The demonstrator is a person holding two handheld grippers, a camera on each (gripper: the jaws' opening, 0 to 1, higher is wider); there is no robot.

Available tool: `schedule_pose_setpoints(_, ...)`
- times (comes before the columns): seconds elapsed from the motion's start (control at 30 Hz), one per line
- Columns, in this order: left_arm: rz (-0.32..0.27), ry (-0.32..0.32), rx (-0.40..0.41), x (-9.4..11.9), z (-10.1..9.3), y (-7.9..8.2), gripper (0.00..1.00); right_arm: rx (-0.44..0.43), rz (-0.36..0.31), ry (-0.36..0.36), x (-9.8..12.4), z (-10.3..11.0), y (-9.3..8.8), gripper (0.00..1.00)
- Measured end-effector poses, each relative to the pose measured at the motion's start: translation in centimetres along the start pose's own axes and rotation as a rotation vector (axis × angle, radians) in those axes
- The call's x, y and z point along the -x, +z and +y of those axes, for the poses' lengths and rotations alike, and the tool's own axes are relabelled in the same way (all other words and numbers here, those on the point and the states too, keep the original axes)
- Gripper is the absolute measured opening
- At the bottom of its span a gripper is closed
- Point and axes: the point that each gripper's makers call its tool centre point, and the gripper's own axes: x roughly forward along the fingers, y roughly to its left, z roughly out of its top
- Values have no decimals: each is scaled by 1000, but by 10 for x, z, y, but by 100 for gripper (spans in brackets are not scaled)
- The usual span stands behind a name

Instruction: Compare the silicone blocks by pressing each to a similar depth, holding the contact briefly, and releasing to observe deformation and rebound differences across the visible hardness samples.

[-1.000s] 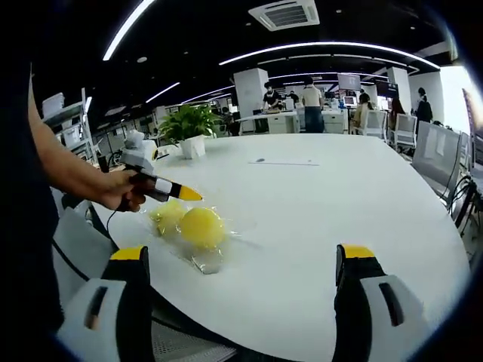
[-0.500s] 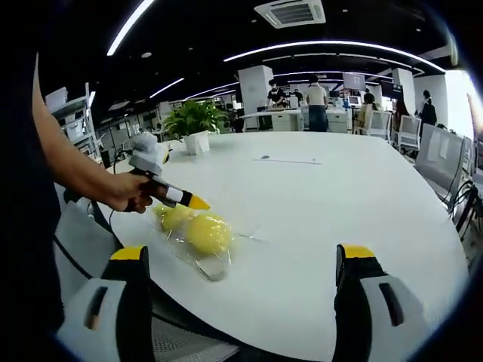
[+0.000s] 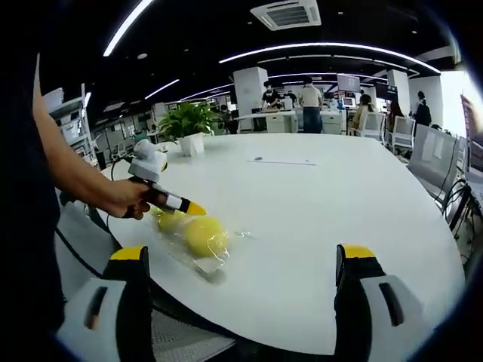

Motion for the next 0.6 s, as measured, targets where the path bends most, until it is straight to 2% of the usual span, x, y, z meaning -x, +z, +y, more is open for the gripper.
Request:
schedule_pose_setpoints(0.07,9,1,-4,1,1,-1,2,1,-6,2,-1,2,1,96)
schedule_pose_setpoints(0.13,-18,10,-68,4,6,4,8,2,-10,1,-2,3,2,96)
schedule_pose_setpoints(0.2,-38,0,-93,6,6,8,23,2,-12,3,-2,3,1,96)
schedule_pose_setpoints(0.27,-61,22,-133,11,11,16,35,2,-11,8,-3,6,1,96)
schedule_pose_setpoints(0.33,-82,8,-128,18,8,24,45,8,-9,13,-4,7,0,96)
schedule_pose_setpoints(0.4,-134,-10,-114,24,3,38,62,8,-10,13,-5,7,0,96)
schedule_pose_setpoints(0.47,-197,-25,-198,37,-3,56,77,5,-12,12,-8,6,2,96)
schedule_pose_setpoints(0.5,-208,-30,-223,41,-4,60,82,4,-14,13,-8,6,2,96)
schedule_pose_setpoints(0.57,-222,-68,-212,49,-8,66,98,12,-10,23,-12,8,4,96)
schedule_pose_setpoints(0.6,-224,-61,-219,53,-4,69,99,26,-6,26,-14,9,4,96)
